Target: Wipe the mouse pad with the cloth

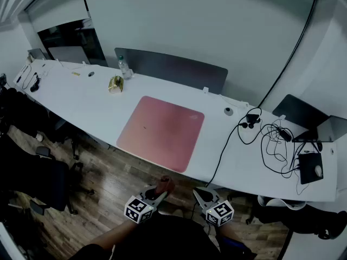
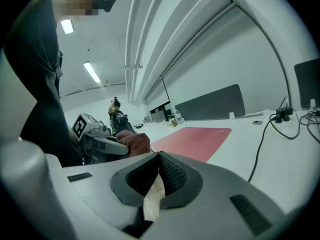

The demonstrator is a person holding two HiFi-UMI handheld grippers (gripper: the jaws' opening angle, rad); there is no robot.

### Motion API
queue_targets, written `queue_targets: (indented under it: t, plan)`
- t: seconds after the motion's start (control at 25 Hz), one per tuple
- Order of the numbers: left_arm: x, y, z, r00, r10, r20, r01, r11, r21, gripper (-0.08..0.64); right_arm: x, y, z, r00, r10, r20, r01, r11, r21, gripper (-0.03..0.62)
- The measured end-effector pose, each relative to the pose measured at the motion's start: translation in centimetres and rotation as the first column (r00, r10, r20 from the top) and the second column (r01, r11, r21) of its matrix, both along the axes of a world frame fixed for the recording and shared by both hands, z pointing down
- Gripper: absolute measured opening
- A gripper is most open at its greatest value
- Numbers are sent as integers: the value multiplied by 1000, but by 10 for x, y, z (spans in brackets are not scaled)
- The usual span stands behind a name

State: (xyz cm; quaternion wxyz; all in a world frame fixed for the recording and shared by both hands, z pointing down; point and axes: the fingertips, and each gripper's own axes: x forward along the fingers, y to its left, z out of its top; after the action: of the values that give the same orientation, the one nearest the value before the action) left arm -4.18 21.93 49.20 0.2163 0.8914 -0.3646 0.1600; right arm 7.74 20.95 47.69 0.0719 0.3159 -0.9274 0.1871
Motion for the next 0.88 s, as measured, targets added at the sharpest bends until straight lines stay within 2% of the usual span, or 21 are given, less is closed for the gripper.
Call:
queue_targets:
  t: [0.32, 0.88]
  plan:
    - [9, 6, -8, 1000, -15, -2, 15, 999, 30, 78, 7, 6, 1, 1000, -5, 0, 5, 1000, 25, 25]
    - [6, 5, -23, 999, -44, -9, 44, 996, 80, 78, 15, 5, -12, 999, 36, 16, -37, 997, 61, 25]
